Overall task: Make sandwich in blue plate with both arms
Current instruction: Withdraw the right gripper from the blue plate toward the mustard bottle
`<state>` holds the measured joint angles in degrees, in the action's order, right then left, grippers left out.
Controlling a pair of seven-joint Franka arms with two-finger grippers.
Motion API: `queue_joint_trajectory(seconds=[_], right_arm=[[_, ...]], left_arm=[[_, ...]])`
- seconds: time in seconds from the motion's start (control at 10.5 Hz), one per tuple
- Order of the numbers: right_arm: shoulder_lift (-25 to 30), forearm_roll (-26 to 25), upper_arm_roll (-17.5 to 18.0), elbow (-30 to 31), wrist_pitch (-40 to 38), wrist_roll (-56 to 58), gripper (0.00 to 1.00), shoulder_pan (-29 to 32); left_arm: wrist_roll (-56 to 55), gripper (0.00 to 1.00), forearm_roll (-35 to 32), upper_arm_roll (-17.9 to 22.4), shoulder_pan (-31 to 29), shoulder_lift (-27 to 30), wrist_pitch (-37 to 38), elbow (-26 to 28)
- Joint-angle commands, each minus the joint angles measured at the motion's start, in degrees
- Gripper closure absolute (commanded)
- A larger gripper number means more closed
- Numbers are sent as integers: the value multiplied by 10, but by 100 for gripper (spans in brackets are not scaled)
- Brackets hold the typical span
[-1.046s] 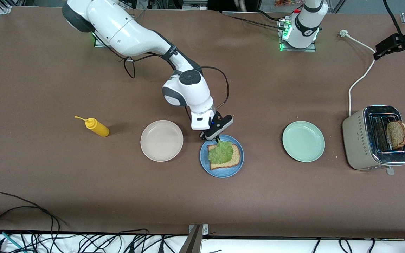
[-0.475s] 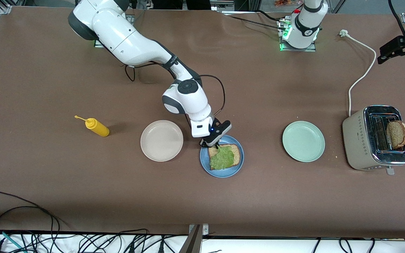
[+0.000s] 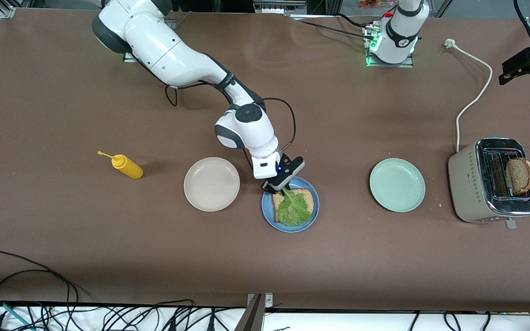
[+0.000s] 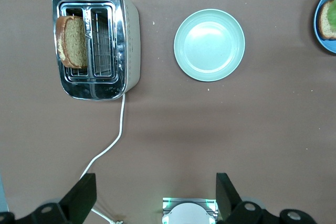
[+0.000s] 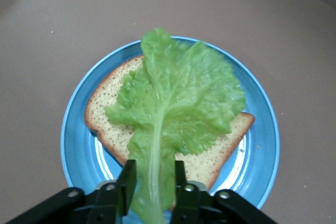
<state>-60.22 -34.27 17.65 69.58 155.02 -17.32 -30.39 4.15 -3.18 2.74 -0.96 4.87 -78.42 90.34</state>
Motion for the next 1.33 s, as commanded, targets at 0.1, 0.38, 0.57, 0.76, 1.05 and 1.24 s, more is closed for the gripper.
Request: queue_joint_trajectory(seconds=[0.1, 0.38, 0.57, 0.76, 1.05, 1.24], right_arm=[[-10, -2, -5, -22, 1, -2, 18, -7], [30, 28, 4, -23, -113, -20, 14, -10], [63, 51, 8, -22, -161, -18, 2, -6], [102, 78, 8, -18, -229, -18, 0, -3], [189, 139, 8, 17, -326, -12, 0, 44], [243, 145, 7, 49, -380, -9, 0, 73]], left_arm=[[15, 0, 1, -2, -4, -7, 6, -17], [15, 0, 0, -2, -4, -8, 6, -17], [14, 0, 0, -2, -4, -7, 6, -17], [14, 0, 0, -1, -4, -8, 6, -17], [14, 0, 0, -1, -4, -8, 6, -17], [14, 0, 0, -1, -4, -8, 6, -17]])
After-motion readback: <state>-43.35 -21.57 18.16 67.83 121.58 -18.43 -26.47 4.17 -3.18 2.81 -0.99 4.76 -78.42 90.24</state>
